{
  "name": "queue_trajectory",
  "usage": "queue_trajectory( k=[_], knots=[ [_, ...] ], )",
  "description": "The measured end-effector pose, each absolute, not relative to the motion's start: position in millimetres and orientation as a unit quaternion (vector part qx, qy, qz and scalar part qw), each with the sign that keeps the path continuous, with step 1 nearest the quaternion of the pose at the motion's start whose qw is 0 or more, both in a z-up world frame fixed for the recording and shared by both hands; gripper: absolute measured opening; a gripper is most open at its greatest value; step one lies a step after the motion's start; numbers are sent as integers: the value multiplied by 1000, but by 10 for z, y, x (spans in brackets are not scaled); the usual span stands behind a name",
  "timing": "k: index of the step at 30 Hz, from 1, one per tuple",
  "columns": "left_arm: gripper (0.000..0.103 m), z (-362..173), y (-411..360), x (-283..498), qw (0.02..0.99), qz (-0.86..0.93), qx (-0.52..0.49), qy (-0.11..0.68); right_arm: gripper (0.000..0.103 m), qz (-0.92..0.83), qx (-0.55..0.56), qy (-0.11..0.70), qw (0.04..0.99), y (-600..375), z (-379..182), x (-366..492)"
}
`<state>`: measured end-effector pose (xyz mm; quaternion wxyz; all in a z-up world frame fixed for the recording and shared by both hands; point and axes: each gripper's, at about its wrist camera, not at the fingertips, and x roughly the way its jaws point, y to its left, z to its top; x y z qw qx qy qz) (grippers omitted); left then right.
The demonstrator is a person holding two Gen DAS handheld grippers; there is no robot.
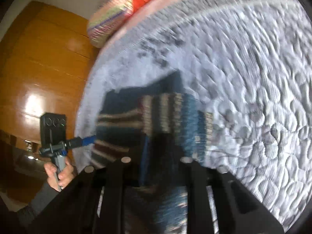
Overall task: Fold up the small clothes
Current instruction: 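Lower the bundle onto the bedspread and open both grippers to square it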
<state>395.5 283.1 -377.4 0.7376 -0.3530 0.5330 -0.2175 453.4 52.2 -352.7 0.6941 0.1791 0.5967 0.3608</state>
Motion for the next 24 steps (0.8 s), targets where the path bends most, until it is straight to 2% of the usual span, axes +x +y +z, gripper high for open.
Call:
queue_trajectory(
  k=[1,2,4,5,8,10,12,13,15,16,18,19,20,24],
  knots=[
    [43,-3856,2818,4023,734,-215,-348,543,0,357,177,601,692,505,-3614,4571],
    [41,-3882,2809,4027,732,-217,-351,542,0,360,184,600,690,473,-3666,4592],
    [40,-3858,2822,4039,731,-216,-353,543,0,361,182,597,693,431,-3594,4564],
    [41,-3756,2831,4001,735,-214,-348,541,6,367,181,591,695,412,-3483,4505],
    [43,-3412,2959,3630,746,-260,-342,509,7,425,179,571,679,376,-3161,4174],
    [44,-3376,2856,3467,745,-282,-325,509,7,457,156,569,666,413,-3062,3878],
    [42,-3529,2712,3413,747,-255,-288,542,7,456,122,593,652,375,-3207,3620],
    [39,-3599,2718,3421,744,-248,-293,547,1,447,108,603,651,352,-3304,3575],
    [28,-3697,2777,3432,739,-243,-312,546,0,427,108,614,655,217,-3523,3538],
    [26,-3740,2821,3413,734,-239,-327,545,0,422,131,612,656,119,-3544,3547],
    [28,-3663,2773,3357,740,-232,-320,544,0,419,138,605,664,64,-3419,3512],
    [33,-3531,2749,3272,746,-242,-317,534,1,423,137,598,667,47,-3317,3451],
    [35,-3444,2712,3178,747,-255,-315,527,7,427,136,594,668,61,-3254,3406],
    [35,-3381,2590,2833,743,-269,-293,539,5,438,103,596,665,108,-3205,3154]
  ],
)
